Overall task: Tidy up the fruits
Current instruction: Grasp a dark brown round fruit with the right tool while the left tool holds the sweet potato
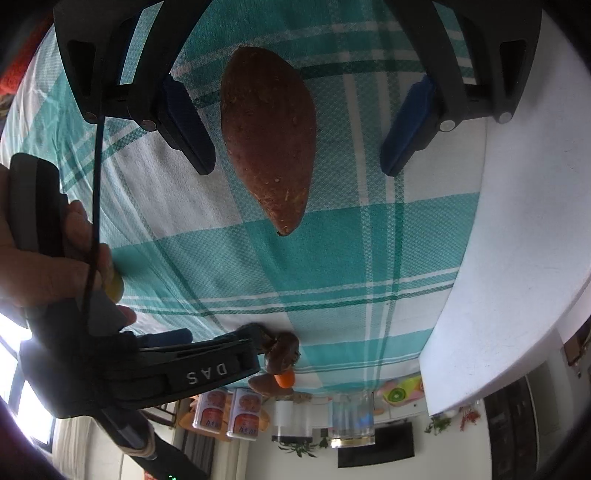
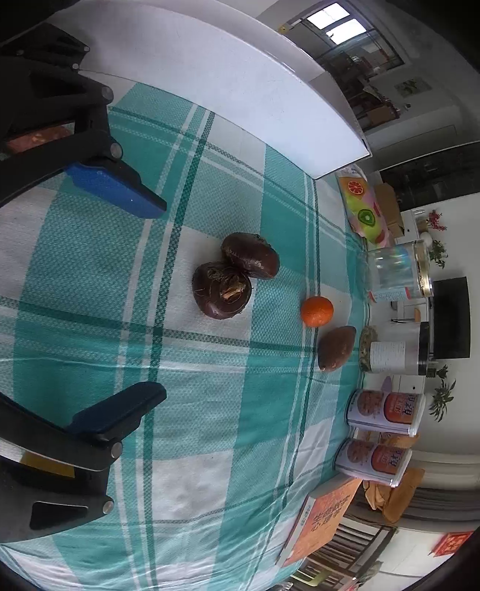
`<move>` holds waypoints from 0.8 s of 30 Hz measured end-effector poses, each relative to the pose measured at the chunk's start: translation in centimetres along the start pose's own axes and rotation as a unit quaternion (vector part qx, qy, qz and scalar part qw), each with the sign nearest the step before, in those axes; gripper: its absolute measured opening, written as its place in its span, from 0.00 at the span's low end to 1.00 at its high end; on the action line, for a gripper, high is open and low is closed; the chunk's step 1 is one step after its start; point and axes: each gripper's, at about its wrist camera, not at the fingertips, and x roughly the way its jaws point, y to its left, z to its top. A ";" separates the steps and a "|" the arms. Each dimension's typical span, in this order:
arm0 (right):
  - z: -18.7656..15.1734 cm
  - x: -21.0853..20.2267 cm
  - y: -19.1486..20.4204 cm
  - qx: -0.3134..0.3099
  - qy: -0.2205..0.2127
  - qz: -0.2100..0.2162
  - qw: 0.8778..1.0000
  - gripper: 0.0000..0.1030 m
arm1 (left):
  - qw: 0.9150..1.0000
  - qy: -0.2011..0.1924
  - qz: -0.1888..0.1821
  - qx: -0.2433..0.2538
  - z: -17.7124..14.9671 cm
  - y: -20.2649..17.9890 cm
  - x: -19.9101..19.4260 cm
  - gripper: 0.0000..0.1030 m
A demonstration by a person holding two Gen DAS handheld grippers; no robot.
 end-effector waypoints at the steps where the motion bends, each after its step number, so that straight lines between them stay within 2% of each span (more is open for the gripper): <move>1: 0.8 1.0 -0.1 0.003 0.008 0.000 1.000 0.81 | 1.000 0.001 0.003 0.002 0.0 0.1 0.0 0.88; 2: 1.4 1.9 -0.4 0.010 0.013 0.006 1.000 0.81 | 1.000 0.002 0.008 0.004 0.0 0.1 0.0 0.88; 4: 2.1 3.3 -0.5 0.014 0.023 0.020 0.999 0.71 | 1.000 0.001 0.010 0.007 0.0 0.3 0.0 0.72; 5: 2.2 3.3 -0.2 0.002 0.014 0.013 1.000 0.69 | 1.000 -0.001 0.003 0.007 0.0 0.3 -0.2 0.67; 6: 2.2 3.2 0.1 -0.008 0.011 0.016 1.000 0.42 | 1.000 -0.004 -0.008 0.006 0.0 0.3 -0.3 0.50; 7: 2.0 2.9 0.3 -0.012 0.009 0.014 1.000 0.41 | 1.000 -0.005 -0.015 0.004 0.1 0.3 -0.5 0.41; 9: 0.8 1.8 0.1 -0.001 0.004 0.025 1.000 0.41 | 1.000 -0.004 -0.010 0.004 -0.2 0.3 -0.8 0.41; 10: -0.1 1.0 -0.2 0.009 0.002 0.031 0.999 0.41 | 1.000 -0.002 -0.020 -0.003 -0.4 0.5 -1.0 0.41; 14: -5.3 -3.3 -1.5 0.076 0.009 0.087 0.993 0.41 | 0.995 0.011 -0.084 -0.049 -1.0 1.5 -3.2 0.41; 18: -9.6 -7.7 -0.9 0.105 0.008 0.137 0.985 0.41 | 0.986 0.004 -0.148 -0.076 -1.3 2.1 -7.3 0.41; 21: -10.4 -10.7 0.6 0.123 0.001 0.168 0.978 0.41 | 0.976 -0.014 -0.191 -0.105 -1.0 3.8 -11.5 0.41; 22: -10.2 -11.7 1.7 0.117 -0.005 0.180 0.977 0.41 | 0.974 -0.026 -0.194 -0.110 -0.7 4.6 -12.9 0.41; 24: -9.1 -13.6 5.3 0.088 -0.017 0.207 0.974 0.41 | 0.975 -0.056 -0.178 -0.122 -0.3 6.9 -15.6 0.41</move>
